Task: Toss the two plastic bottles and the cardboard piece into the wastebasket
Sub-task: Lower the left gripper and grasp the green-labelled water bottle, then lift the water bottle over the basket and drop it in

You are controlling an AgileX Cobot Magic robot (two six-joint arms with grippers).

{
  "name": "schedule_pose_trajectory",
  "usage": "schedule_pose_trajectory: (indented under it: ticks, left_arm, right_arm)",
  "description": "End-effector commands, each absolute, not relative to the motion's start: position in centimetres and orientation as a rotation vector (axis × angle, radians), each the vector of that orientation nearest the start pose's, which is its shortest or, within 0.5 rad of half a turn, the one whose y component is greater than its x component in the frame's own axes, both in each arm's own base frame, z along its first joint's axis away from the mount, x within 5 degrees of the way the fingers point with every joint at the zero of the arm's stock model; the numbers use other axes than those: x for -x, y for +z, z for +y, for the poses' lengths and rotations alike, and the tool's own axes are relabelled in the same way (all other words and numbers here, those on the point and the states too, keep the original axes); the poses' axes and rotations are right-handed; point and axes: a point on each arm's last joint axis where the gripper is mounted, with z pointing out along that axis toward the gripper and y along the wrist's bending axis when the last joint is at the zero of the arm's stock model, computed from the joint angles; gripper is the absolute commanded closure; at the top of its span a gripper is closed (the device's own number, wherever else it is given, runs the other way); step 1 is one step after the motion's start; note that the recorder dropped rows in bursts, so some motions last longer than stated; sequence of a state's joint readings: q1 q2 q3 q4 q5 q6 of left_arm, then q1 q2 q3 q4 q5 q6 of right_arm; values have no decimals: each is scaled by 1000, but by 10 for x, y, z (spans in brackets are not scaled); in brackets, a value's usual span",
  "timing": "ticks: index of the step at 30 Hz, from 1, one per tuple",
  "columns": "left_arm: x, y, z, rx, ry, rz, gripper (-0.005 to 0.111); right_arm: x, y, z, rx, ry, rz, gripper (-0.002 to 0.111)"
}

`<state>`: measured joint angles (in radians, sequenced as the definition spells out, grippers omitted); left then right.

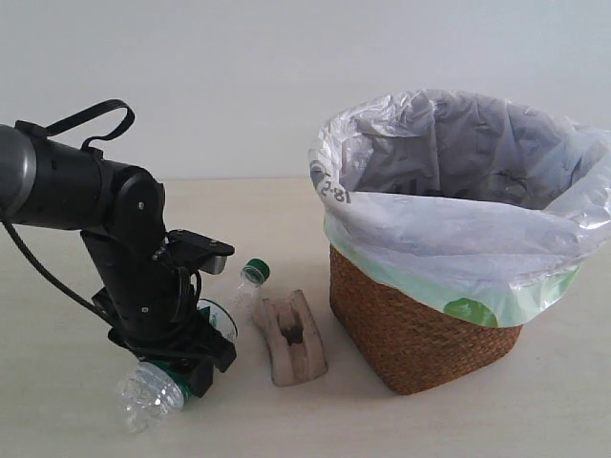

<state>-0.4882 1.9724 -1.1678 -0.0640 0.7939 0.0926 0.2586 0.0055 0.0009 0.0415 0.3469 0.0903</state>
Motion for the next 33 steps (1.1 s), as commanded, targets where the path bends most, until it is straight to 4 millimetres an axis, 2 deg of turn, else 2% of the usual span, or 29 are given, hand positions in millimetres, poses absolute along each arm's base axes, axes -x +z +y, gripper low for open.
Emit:
schedule_pose_trajectory:
  ticks: [1,5,9,15,19,21,26,29,33]
  left_arm:
    - [-313,129,-171,-816,-99,2969,103]
    - [-309,130,-168,-828,-69,3013,103]
    - [-309,136,-153,-730,-14,3015,103]
    - [-300,157,-105,-527,-36,2980,103]
    - [-295,181,-66,-221,-125,2928,103]
    - [-291,193,-52,-132,-147,2909,103]
    - [-276,225,-35,-63,-145,2857,103]
    - [-266,245,-27,-85,-90,2801,103]
    - [-254,259,-22,-109,-44,2796,103]
  right_arm:
    - [-51,182,15,129,288,1829,95]
    - [-51,182,15,129,288,1829,95]
    - [-51,182,15,129,288,1829,95]
    - [-51,182,15,129,288,1829,95]
    - [-51,182,15,129,288,1829,95]
    - [-51,182,15,129,288,1829,95]
    - [-51,182,15,129,288,1829,95]
    - [-51,182,15,129,288,1829,95]
    - [-51,182,15,129,288,1829,95]
